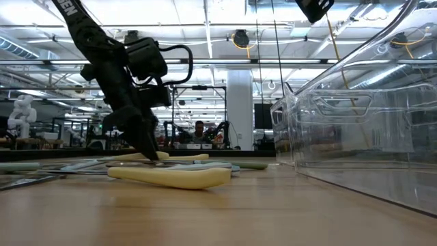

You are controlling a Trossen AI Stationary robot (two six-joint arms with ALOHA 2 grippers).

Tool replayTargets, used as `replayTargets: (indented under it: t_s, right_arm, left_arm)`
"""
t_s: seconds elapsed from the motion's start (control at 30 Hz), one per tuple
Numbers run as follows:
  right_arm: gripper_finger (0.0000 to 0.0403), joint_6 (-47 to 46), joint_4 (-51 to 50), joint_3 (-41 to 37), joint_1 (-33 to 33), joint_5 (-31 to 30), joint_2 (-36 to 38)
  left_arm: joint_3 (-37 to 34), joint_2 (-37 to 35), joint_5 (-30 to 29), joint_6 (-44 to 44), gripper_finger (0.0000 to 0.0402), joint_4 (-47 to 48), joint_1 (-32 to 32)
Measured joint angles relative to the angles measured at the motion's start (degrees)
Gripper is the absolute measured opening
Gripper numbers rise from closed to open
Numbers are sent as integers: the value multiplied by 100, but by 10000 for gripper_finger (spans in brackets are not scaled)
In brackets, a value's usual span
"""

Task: Sort silverware by color (type)
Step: Put the yellow knife into the bottom right transparent bin

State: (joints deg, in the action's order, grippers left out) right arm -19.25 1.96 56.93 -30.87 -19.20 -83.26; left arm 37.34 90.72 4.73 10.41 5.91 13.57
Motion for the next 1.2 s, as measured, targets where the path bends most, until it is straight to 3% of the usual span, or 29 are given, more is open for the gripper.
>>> replayTargets:
  t_s: [0.17,0.43,0.6,0.97,1.2]
  right_arm:
    - [2,2,3,0,0,0,0]
    - [2,66,15,0,2,-7,0]
    - [2,333,-20,0,2,-11,0]
    - [2,542,-91,0,2,-17,2]
    - [2,546,-883,0,2,-24,2]
  left_arm:
    - [-2,2,-33,113,90,33,-69]
    - [43,-61,-55,146,90,249,-174]
    - [416,-42,-59,-23,90,867,-286]
    - [1212,-46,-100,-162,90,1249,-800]
    - [1758,-52,-133,42,90,1352,-1370]
